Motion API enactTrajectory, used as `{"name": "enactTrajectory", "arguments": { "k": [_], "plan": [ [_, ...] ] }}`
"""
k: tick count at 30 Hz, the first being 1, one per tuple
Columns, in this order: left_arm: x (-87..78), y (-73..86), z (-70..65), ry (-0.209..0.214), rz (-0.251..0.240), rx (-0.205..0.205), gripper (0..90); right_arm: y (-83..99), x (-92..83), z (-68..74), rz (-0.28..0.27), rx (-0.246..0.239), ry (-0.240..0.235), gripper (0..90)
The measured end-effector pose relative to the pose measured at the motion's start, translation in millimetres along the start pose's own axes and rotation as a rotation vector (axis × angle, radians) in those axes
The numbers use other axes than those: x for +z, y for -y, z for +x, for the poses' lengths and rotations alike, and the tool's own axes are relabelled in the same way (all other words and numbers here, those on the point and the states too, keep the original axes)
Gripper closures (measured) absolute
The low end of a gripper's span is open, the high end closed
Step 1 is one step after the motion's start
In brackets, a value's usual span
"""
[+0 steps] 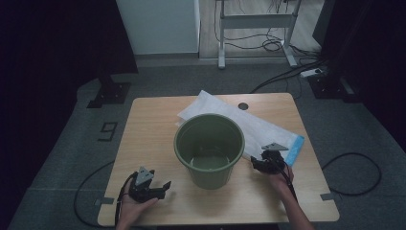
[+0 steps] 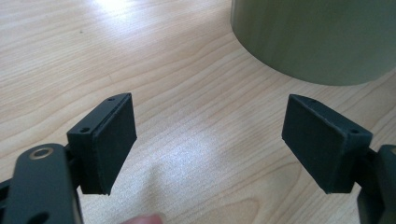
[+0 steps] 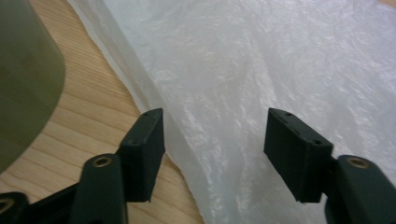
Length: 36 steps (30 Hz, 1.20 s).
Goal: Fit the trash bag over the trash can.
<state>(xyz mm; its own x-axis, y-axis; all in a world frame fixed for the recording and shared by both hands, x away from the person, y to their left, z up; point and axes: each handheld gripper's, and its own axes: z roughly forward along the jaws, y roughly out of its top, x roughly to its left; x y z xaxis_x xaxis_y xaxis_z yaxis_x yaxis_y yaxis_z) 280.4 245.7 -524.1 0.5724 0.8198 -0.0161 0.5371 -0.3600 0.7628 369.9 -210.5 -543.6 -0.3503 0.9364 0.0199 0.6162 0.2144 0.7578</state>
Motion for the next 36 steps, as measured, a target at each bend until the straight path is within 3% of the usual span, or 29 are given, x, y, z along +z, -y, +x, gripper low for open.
{"name": "enactTrajectory", "arguments": {
  "k": [9, 19, 27, 36],
  "plan": [
    [0.1, 1.1, 1.1, -0.011, 0.0, -0.003, 17.4, 7.1, 0.5, -8.1, 0.011, 0.007, 0.028, 55.6],
    [-0.9, 2.6, 2.1, -0.012, -0.001, -0.009, 17.6, 13.5, -6.2, -14.6, 0.002, 0.046, 0.056, 85.4],
    [-0.8, 3.9, 3.9, -0.014, 0.001, -0.016, 18.3, 43.6, -42.8, -29.4, -0.024, 0.064, 0.068, 88.7],
    [-0.2, 4.9, 2.2, -0.018, 0.006, -0.019, 18.2, 82.5, -86.0, -48.6, -0.014, 0.082, 0.063, 88.6]
  ]
}}
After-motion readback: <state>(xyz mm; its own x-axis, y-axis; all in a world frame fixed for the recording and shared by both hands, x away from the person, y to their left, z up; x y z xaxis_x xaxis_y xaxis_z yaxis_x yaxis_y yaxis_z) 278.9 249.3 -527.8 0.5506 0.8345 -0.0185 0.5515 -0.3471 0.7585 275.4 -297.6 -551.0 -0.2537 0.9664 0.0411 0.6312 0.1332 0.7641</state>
